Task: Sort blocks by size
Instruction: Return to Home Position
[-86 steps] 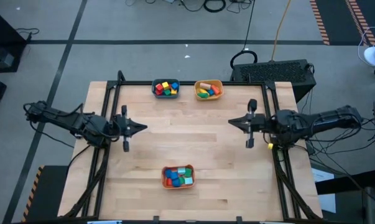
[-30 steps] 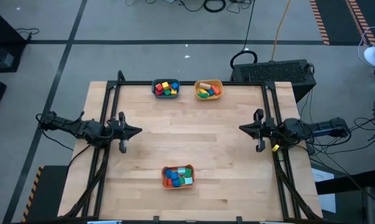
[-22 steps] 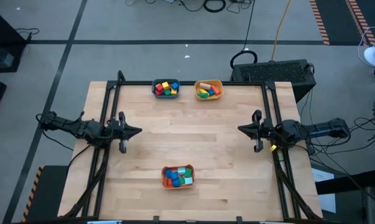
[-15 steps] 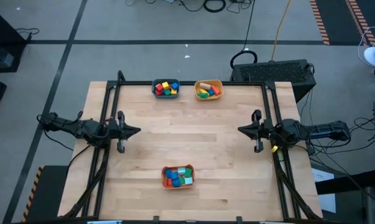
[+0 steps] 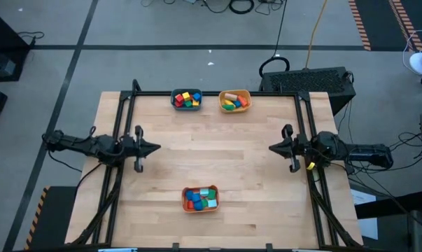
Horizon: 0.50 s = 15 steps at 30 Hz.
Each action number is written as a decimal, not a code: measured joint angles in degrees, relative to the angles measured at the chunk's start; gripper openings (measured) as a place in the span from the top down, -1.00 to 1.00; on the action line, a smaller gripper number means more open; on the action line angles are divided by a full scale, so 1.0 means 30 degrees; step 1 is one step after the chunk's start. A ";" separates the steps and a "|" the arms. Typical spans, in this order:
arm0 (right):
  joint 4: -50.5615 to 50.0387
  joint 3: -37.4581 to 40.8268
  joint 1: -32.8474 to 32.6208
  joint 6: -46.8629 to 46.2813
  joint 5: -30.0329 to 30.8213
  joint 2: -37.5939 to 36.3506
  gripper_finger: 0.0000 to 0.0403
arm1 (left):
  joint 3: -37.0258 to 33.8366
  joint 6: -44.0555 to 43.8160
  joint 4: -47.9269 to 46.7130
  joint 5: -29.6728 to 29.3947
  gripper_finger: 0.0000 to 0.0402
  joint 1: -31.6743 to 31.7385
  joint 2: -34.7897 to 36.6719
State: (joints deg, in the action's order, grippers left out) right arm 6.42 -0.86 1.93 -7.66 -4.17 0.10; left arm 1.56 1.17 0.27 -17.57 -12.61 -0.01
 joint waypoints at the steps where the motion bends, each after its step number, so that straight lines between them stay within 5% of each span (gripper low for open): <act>1: -0.0010 0.0000 -0.0005 -0.0030 -0.0205 0.0000 1.00 | -0.0009 0.0129 -0.0007 0.0201 0.97 0.0285 0.0000; 15: -0.0765 0.0000 0.0007 0.0590 0.1513 0.0000 1.00 | -0.0406 -0.0325 0.0153 0.6688 0.97 0.5972 -0.0073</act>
State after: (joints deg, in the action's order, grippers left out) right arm 4.13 -0.86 1.96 -5.89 0.37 0.10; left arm 0.34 0.19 0.73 2.50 5.31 -0.23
